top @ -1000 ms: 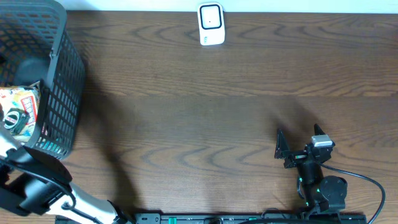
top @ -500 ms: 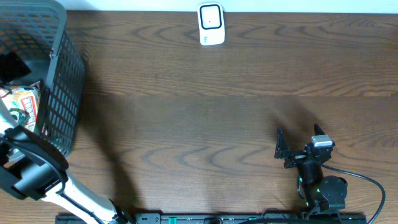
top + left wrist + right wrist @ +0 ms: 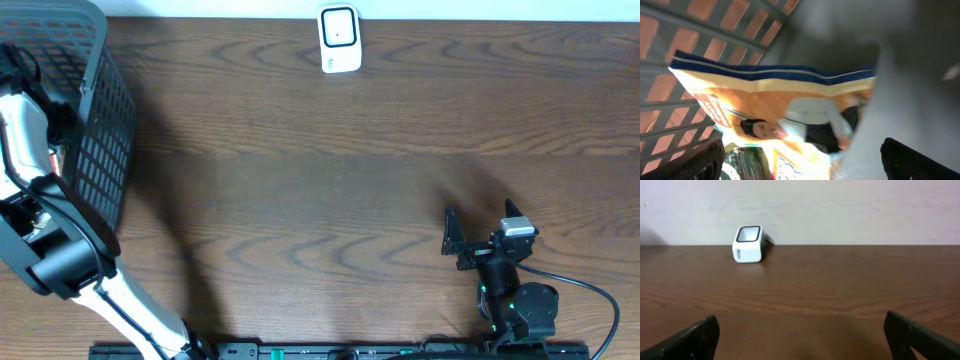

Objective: Scan the item barcode
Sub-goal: 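Grasp the yellow-orange snack packet in the basket with the left gripper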

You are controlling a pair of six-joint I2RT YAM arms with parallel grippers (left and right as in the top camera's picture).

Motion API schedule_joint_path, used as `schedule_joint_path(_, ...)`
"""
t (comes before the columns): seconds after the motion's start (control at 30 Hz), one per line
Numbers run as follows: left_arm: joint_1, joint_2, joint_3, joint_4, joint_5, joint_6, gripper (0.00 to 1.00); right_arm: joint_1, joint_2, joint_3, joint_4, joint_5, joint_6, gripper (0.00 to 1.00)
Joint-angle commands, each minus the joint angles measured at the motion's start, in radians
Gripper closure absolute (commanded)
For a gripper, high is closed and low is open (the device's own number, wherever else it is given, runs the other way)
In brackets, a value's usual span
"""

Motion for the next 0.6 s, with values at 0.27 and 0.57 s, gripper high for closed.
schedule_joint_path(0.27, 0.014, 0.082, -0.012, -0.018, -0.039, 0.005, 0.09, -0.006, -0.005, -0.001, -0.005, -0.003, 0.002, 0.01)
schedule_joint_path(0.57, 0.016, 0.084, -0.013, -0.003, 0.06, 0.006, 0.15, -0.006, -0.005, -0.001, -0.005, -0.003, 0.002, 0.01)
